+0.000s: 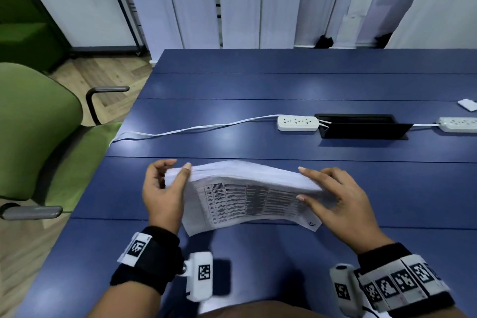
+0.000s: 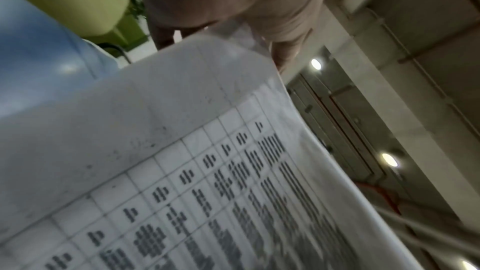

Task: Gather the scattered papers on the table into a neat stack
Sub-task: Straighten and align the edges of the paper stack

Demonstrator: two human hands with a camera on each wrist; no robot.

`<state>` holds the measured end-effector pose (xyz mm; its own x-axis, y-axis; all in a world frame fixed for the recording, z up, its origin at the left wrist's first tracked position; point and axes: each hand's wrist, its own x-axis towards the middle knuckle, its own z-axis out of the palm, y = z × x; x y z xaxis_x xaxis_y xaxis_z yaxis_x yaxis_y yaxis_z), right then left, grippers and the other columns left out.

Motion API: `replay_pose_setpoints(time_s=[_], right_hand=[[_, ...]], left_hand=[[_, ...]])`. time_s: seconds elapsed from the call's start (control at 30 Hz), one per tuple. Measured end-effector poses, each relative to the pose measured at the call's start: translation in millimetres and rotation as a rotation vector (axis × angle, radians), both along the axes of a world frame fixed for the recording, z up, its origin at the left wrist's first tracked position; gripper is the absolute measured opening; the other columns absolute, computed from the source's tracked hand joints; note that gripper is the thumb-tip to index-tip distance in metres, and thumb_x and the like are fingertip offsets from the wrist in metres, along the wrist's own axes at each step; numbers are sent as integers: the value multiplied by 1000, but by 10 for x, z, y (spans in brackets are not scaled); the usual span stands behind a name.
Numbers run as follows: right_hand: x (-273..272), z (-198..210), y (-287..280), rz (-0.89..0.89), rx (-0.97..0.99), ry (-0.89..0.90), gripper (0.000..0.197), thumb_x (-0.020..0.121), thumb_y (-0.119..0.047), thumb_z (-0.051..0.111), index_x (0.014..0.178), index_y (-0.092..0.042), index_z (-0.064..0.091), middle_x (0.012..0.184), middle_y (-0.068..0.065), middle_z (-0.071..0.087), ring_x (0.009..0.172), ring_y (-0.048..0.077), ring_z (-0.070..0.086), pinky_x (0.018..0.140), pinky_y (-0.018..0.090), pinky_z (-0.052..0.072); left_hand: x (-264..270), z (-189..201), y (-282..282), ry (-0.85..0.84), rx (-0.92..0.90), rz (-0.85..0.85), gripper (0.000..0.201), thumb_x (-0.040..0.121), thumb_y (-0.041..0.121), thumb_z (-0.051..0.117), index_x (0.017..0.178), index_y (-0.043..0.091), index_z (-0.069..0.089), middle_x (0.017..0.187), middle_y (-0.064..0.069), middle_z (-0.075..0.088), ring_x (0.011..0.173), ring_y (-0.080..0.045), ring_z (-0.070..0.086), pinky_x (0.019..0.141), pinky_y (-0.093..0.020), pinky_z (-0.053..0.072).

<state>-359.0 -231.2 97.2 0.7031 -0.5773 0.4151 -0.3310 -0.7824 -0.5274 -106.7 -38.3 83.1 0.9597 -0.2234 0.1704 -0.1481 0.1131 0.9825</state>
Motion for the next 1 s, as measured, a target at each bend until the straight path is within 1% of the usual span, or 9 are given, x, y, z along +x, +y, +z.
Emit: replay_pose_setpoints(time_s=[0.1, 0.17, 0.3, 0.5, 0.57, 0.67, 0.8, 0.9, 1.0], right_hand=[[-18, -3, -28, -61, 132, -72, 58, 71, -41, 81, 125, -36, 61, 90, -12, 55, 87, 4, 54, 79, 11, 41], [-20, 15, -27, -23, 199, -97, 59, 64, -38, 85, 119, -33, 65, 87, -9, 58, 85, 6, 57, 79, 11, 41], [-30, 29, -23, -15, 269, -131, 53, 61, -31, 87, 111, -29, 69, 82, -3, 57, 81, 11, 57, 77, 14, 43], [-44, 27, -40, -27, 395, -197, 47, 56, -27, 88, 101, -27, 72, 87, -1, 57, 86, 9, 58, 81, 9, 42], [-33, -7, -58, -57, 454, -254, 53, 53, -22, 90, 102, -28, 71, 90, 3, 57, 88, 6, 57, 84, 8, 42], [-38, -112, -89, -135, 613, -367, 64, 48, -22, 93, 106, -30, 67, 100, 2, 59, 94, 3, 58, 85, 7, 45], [-162, -289, -195, -94, 828, -369, 85, 29, -52, 93, 103, -17, 67, 115, -7, 66, 104, 5, 63, 83, 13, 51], [-235, -421, -281, -45, 977, -255, 92, 30, -37, 95, 115, -16, 66, 119, -6, 68, 111, 11, 63, 86, 20, 54], [-291, -543, -384, -32, 1076, -203, 105, 30, -29, 98, 127, -27, 58, 120, -1, 68, 114, 16, 62, 96, 34, 52]], left_hand=[[7, -23, 2, 62, -47, -34, 19, 82, 17, 74, 94, 15, 61, 90, 1, 59, 80, -8, 55, 78, -19, 45], [-44, -31, -3, 57, -15, -99, 14, 86, 11, 71, 95, 6, 62, 90, 0, 63, 79, -4, 59, 76, -15, 47], [-3, -78, 1, 184, -109, -28, 7, 91, 11, 64, 90, 17, 61, 90, 4, 64, 82, -4, 58, 82, -21, 45], [8, -29, -27, 182, -110, -1, 13, 91, 6, 61, 87, 17, 61, 87, 8, 66, 82, -2, 60, 84, -19, 45], [-20, -22, -26, 171, -89, -129, 4, 91, 12, 63, 93, 15, 63, 93, 6, 67, 86, -5, 60, 82, -17, 45], [-90, -76, 20, 65, 28, -276, 29, 80, 21, 76, 101, 5, 63, 95, 2, 66, 76, 1, 61, 69, -9, 46], [62, -180, 156, 94, 39, -407, 61, 54, 38, 77, 106, 10, 60, 94, 8, 67, 78, 3, 61, 70, -10, 48], [87, -298, 217, 126, 134, -561, 80, 41, 22, 87, 112, -2, 59, 87, 10, 75, 80, 1, 67, 72, -12, 51], [87, -388, 203, 239, 148, -649, 97, 27, 36, 96, 113, 5, 63, 95, 5, 76, 88, -5, 70, 75, -16, 53]])
